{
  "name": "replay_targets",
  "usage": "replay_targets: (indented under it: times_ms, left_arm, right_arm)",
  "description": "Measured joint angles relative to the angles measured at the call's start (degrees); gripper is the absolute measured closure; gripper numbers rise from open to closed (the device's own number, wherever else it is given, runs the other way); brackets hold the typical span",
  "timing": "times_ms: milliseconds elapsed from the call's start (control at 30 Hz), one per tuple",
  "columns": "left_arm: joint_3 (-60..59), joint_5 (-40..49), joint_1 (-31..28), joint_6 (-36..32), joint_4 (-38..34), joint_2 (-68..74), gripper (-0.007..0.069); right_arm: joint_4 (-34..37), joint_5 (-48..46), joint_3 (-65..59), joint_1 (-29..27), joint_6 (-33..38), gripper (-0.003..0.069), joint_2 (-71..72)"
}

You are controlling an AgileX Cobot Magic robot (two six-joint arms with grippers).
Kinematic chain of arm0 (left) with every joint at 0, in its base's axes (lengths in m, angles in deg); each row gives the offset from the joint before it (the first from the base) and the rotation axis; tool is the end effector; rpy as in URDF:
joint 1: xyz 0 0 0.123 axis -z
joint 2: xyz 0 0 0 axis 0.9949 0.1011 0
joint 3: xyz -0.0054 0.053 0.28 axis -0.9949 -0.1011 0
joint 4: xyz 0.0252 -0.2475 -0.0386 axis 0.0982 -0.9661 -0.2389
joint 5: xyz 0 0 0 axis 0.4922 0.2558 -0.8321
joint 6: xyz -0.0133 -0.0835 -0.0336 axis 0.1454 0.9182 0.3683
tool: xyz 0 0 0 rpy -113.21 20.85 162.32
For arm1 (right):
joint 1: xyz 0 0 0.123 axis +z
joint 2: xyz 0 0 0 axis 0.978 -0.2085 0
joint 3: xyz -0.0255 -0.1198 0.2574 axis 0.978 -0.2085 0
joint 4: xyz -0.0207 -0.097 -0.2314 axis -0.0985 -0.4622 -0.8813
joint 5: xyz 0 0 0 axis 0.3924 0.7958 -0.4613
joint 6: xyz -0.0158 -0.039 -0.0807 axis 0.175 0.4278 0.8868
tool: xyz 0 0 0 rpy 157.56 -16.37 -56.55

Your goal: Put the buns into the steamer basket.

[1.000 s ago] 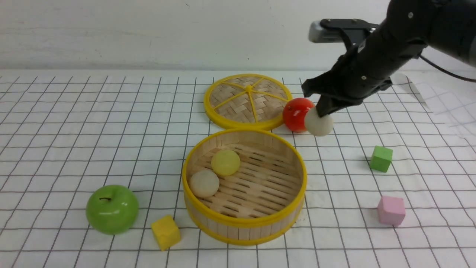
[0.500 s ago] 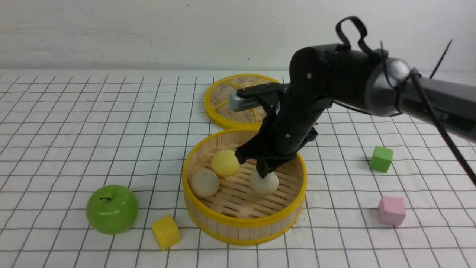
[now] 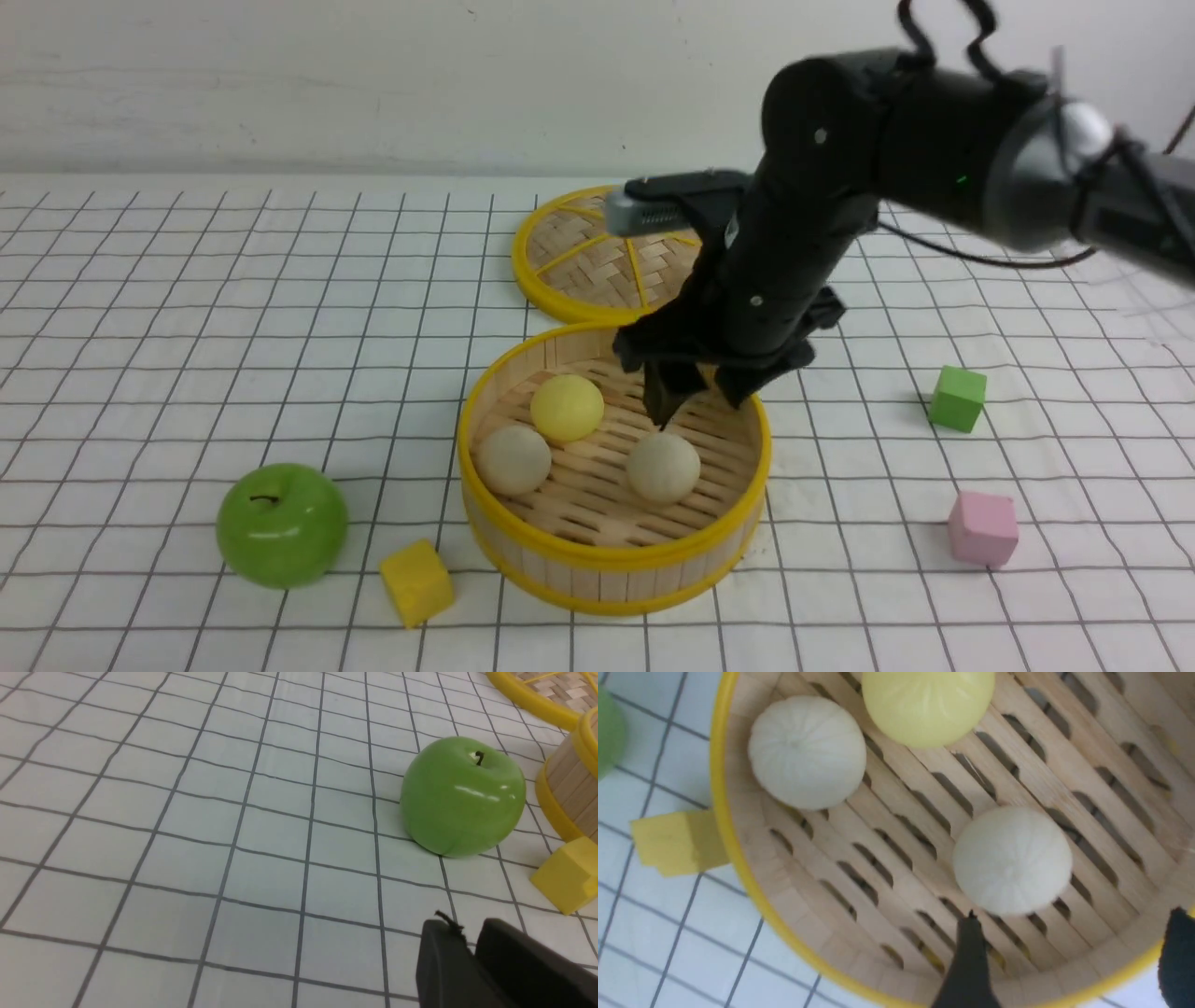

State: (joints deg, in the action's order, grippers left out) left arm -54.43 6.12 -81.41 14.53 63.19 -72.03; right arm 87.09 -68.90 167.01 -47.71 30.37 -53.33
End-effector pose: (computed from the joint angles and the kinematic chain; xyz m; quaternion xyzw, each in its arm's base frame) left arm 0.0524 0.0001 0.1684 -0.0916 0.8057 -0.0773 0.5800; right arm 0.3543 0.2226 0.2934 -0.2037 0.9579 0.1317 0.1532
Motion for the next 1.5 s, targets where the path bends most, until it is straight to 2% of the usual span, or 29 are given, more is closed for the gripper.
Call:
replay_targets:
  times_ms: [167, 333, 467, 500, 567, 667, 733, 933, 1300, 1367, 1500]
  left_arm:
    - [0.0, 0.0, 0.0, 0.0, 0.0, 0.0, 0.0521]
    - [0.0, 0.0, 0.0, 0.0, -0.05, 0.0, 0.0515]
    - [0.0, 0.0, 0.0, 0.0, -0.05, 0.0, 0.0512]
    - [0.0, 0.0, 0.0, 0.0, -0.05, 0.0, 0.0512]
    - [0.0, 0.0, 0.0, 0.0, -0.05, 0.0, 0.0508]
    - [0.0, 0.0, 0.0, 0.0, -0.05, 0.0, 0.0503]
    - [0.0, 0.0, 0.0, 0.0, -0.05, 0.0, 0.0501]
    - [0.0, 0.0, 0.0, 0.0, -0.05, 0.0, 0.0496]
    - [0.0, 0.0, 0.0, 0.0, -0.05, 0.0, 0.0489]
    - [0.0, 0.0, 0.0, 0.0, -0.05, 0.0, 0.0484]
    - [0.0, 0.0, 0.0, 0.0, -0.05, 0.0, 0.048]
  right_arm:
    - [-2.96, -6.17, -0.15, 0.0, -0.29, 0.0125, 12.53]
    - [-4.53, -6.88, -5.45, 0.0, -2.31, 0.0208, 28.46]
    - [-5.77, -7.55, -16.11, 0.0, -4.69, 0.0351, 42.16]
    - [-5.85, -7.63, -16.77, 0.0, -4.7, 0.0361, 42.83]
    - [-5.97, -7.74, -25.9, 0.0, -4.96, 0.0498, 50.85]
    - [-6.03, -6.03, -36.21, 0.0, -4.96, 0.0646, 58.95]
    - [-6.18, -3.11, -40.83, 0.0, -4.96, 0.0675, 62.63]
    - [-6.18, 3.11, -51.72, 0.0, -4.96, 0.0678, 73.42]
    - [-7.56, -0.63, -55.41, 0.0, -4.96, 0.0671, 81.79]
    - [-9.1, 0.62, -56.24, -0.92, -4.96, 0.0669, 83.1]
    - [-9.67, 9.16, -60.33, -7.33, -4.96, 0.0669, 88.52]
